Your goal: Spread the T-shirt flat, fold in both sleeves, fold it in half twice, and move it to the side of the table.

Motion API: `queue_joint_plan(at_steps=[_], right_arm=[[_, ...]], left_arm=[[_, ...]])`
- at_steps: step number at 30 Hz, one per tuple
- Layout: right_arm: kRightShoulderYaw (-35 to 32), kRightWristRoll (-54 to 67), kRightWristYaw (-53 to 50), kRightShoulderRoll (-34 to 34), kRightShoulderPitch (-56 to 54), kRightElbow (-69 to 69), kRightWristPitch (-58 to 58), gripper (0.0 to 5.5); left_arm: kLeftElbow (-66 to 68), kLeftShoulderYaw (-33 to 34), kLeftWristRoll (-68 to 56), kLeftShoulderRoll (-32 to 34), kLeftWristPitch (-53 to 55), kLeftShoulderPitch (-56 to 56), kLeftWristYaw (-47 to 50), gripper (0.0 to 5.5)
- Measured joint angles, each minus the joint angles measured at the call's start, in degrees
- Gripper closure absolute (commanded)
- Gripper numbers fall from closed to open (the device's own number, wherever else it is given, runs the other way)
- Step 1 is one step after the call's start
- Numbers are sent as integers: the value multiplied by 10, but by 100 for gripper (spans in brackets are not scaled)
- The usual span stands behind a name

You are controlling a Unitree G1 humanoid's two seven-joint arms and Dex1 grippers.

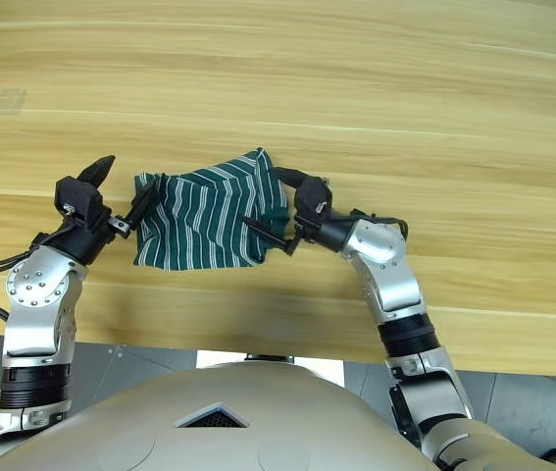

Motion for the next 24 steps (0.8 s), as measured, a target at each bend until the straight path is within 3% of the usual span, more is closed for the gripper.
queue_joint_plan(at_steps=[7, 10, 24], right_arm=[[12, -47, -3, 31, -114, 146, -9, 80], [24, -69, -1, 38, -135, 186, -16, 131], [34, -79, 30, 13, -117, 185, -10, 378]], left_arm=[[15, -3, 14, -8, -23, -2, 3, 61], [22, -5, 22, -9, -29, -2, 5, 13], [77, 9, 39, 0, -56, -12, 9, 10]])
